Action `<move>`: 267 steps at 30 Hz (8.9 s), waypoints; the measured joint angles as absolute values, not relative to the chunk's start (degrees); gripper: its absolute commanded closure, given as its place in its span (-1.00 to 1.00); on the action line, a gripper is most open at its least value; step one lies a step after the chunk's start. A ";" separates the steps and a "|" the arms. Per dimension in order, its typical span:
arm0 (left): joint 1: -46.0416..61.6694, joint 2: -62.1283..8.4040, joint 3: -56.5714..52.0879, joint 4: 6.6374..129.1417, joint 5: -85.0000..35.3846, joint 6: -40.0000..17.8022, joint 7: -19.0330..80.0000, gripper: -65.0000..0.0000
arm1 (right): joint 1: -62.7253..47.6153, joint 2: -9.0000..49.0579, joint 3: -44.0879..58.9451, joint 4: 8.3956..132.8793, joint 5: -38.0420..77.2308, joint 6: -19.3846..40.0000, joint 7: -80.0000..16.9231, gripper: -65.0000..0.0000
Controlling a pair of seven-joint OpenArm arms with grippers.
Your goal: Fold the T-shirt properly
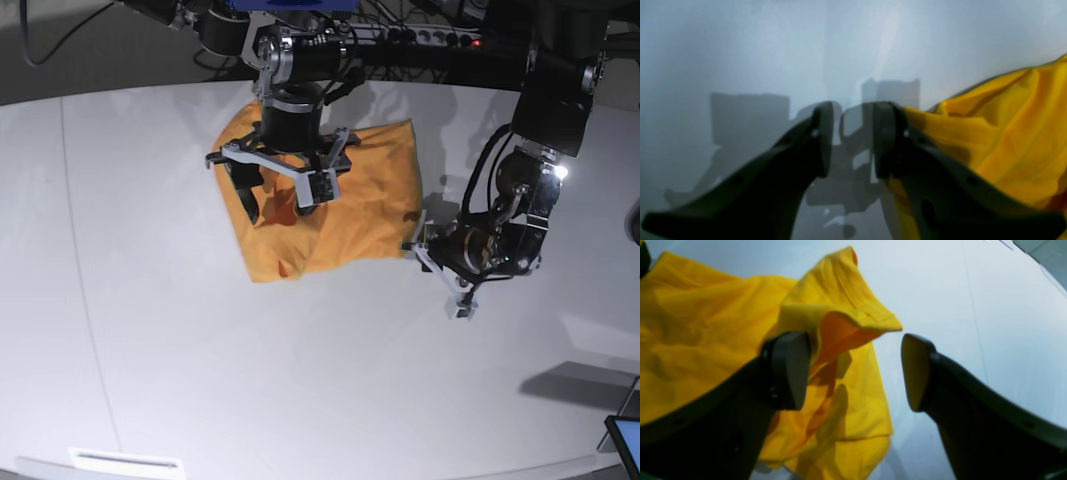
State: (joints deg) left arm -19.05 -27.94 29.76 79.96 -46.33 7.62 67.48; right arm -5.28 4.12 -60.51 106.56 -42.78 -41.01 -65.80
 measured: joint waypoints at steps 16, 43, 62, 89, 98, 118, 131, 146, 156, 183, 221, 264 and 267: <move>-19.07 -27.92 29.76 79.96 -46.30 7.64 67.55 0.37 | -6.22 4.43 -58.26 107.68 -54.92 -41.10 -69.12 -0.25; -9.37 -27.31 2.11 92.51 -46.13 7.90 66.57 0.54 | -9.43 5.61 -45.80 107.20 -43.66 -37.89 -57.43 1.00; -2.98 -27.51 2.02 101.58 -45.50 8.16 66.83 0.54 | -9.13 3.99 -41.17 107.18 -36.47 -12.43 -56.18 1.00; -1.74 -27.64 -1.61 97.76 -45.47 8.34 66.85 0.54 | -7.03 3.60 -47.57 107.20 -29.82 -9.87 -55.96 1.00; -1.72 -28.64 -1.48 97.76 -45.47 8.32 66.85 0.54 | -6.04 4.23 -52.56 107.20 -29.50 -9.52 -56.12 1.00; -0.93 -28.77 -1.48 97.76 -45.45 8.32 66.85 0.54 | -7.81 3.77 -47.03 107.42 -33.76 -12.05 -61.19 1.00; -0.95 -28.77 -1.48 97.76 -45.47 8.32 66.85 0.54 | -7.66 3.31 -36.25 107.31 -34.26 -1.91 -53.84 1.00; -0.91 -29.32 -1.50 97.76 -45.54 8.32 66.85 0.54 | -5.45 2.79 -39.29 104.66 -24.29 -1.52 -54.08 1.00; -0.32 -30.83 -1.52 97.86 -45.50 8.32 66.81 0.54 | -3.66 2.17 -46.96 104.44 -23.92 -1.54 -53.93 1.00; -0.45 -30.94 -1.52 97.86 -45.50 8.32 66.85 0.54 | -3.36 1.13 -49.45 108.38 -24.14 -1.76 -64.31 1.00; -0.16 -30.96 -1.52 97.86 -45.50 8.32 66.83 0.54 | 2.83 -3.88 -45.98 90.28 -23.92 -1.48 -52.62 1.00; 0.60 -28.84 -1.48 105.32 -45.50 8.16 66.72 0.54 | -1.08 7.49 -30.92 106.91 -24.14 -6.85 -58.11 0.99; 0.58 -26.55 -1.52 108.14 -45.43 7.99 66.52 0.54 | -3.20 6.66 -26.55 110.69 -24.23 -1.65 -56.03 0.99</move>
